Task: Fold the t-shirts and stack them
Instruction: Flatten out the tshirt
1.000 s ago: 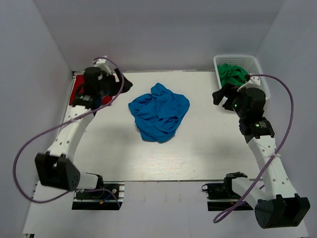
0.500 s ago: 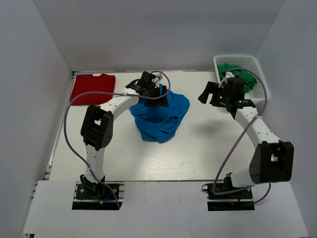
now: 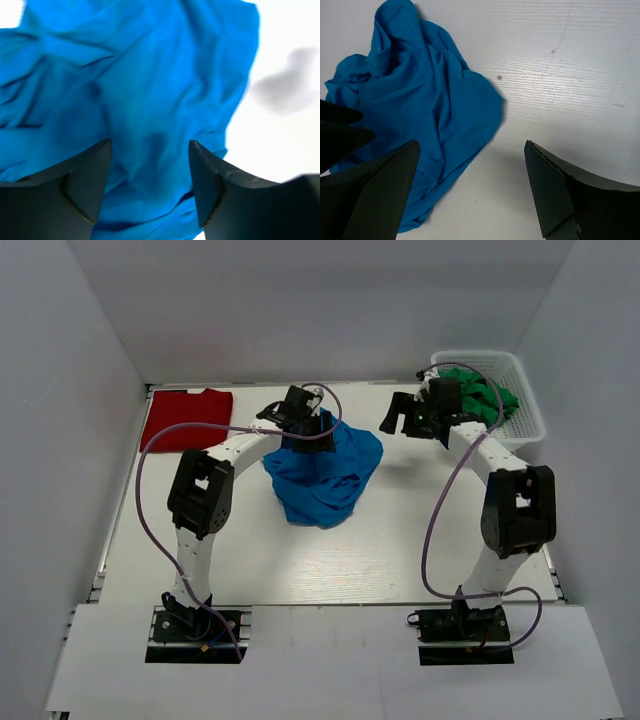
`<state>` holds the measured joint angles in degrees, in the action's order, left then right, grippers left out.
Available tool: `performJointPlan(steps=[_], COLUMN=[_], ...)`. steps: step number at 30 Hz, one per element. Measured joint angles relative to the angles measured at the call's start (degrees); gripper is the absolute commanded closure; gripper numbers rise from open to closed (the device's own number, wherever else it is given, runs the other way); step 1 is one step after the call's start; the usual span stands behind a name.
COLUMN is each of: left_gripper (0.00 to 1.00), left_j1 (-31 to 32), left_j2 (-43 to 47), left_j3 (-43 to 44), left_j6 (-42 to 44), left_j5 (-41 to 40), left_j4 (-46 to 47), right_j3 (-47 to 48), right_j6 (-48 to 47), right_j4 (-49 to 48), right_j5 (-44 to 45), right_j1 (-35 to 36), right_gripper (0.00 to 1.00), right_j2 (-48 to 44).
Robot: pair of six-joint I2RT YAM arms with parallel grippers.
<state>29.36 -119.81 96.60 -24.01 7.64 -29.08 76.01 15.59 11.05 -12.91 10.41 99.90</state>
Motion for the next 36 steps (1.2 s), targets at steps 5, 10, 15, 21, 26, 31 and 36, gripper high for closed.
performJointPlan(steps=[5,10,15,21,26,31,36], left_gripper=[0.41,0.71,1.00,1.00,1.00,1.00,1.00], left_j1=[0.00,0.04,0.04,0.02,0.02,-0.31,-0.74], left_j2=[-0.85,-3.69,-4.72,-4.07,0.72,5.55,11.52], left_j3=[-1.62,-0.39,-0.13,-0.70,-5.95,-6.56,-8.07], left_j6=[-1.95,-3.17,-3.26,-3.23,-2.99,-2.99,-2.97], left_j5=[4.90,4.94,3.98,1.86,-0.55,-2.56,-5.40], left_j4=[5.64,6.21,5.53,6.34,8.70,9.84,10.51], right_j3=[3.69,8.48,10.12,11.04,11.04,11.04,9.68], right_j6=[-1.05,-1.38,-2.67,-4.00,-4.76,-4.94,-3.48], right_j4=[-0.68,-0.72,-1.01,-2.60,-5.33,-8.55,-12.24], right_j5=[0.85,1.03,1.18,2.75,4.63,4.15,2.75], right_j1=[1.49,2.67,3.82,5.22,6.19,6.32,6.32], right_gripper=[0.10,0.10,0.10,0.33,0.47,1.00,1.00], right_j2=[6.58,12.55,15.76,19.32,21.27,22.49,21.62])
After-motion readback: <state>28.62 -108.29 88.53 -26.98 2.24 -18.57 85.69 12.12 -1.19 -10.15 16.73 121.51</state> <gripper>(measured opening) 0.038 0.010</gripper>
